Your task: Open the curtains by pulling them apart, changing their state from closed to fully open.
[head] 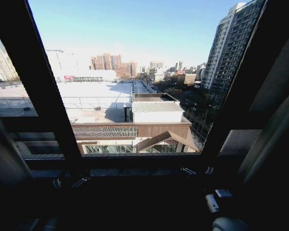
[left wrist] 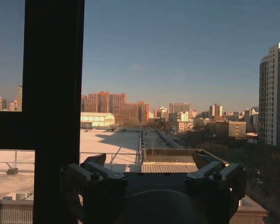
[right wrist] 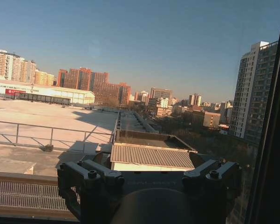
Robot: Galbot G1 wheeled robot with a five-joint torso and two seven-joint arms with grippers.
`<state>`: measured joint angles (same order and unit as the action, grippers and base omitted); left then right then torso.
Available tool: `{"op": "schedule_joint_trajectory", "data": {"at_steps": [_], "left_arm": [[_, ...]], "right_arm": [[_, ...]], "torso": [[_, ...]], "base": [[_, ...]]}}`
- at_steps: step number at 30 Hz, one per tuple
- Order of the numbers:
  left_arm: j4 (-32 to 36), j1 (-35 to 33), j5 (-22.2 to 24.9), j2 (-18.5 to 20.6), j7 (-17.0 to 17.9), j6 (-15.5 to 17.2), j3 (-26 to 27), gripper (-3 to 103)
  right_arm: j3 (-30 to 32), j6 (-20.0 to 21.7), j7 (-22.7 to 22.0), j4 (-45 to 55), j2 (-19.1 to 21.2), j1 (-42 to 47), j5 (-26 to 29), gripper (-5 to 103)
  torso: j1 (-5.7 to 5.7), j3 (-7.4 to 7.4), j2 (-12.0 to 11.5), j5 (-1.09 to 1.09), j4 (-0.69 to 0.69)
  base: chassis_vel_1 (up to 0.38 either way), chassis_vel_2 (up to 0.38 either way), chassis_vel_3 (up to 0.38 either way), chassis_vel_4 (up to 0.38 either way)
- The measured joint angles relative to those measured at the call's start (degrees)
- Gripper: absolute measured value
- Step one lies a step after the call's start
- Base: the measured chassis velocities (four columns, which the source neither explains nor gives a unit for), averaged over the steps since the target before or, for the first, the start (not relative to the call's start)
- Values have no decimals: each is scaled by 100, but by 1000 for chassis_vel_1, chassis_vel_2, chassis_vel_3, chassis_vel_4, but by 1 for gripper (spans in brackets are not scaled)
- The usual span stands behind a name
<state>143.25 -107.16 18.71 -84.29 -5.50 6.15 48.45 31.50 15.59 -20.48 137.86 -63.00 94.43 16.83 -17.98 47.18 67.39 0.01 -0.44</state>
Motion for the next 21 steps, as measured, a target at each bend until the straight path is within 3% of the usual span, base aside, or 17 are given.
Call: {"op": "schedule_joint_trajectory", "data": {"at_steps": [21], "left_arm": [[0,-3,-7,-37,-5,-9,-13,100]], "right_arm": [[-11,-16,14,38,20,25,-71,100]], "torso": [[-2,1,-1,2,0]], "base": [[314,397,-307,-397]]}}
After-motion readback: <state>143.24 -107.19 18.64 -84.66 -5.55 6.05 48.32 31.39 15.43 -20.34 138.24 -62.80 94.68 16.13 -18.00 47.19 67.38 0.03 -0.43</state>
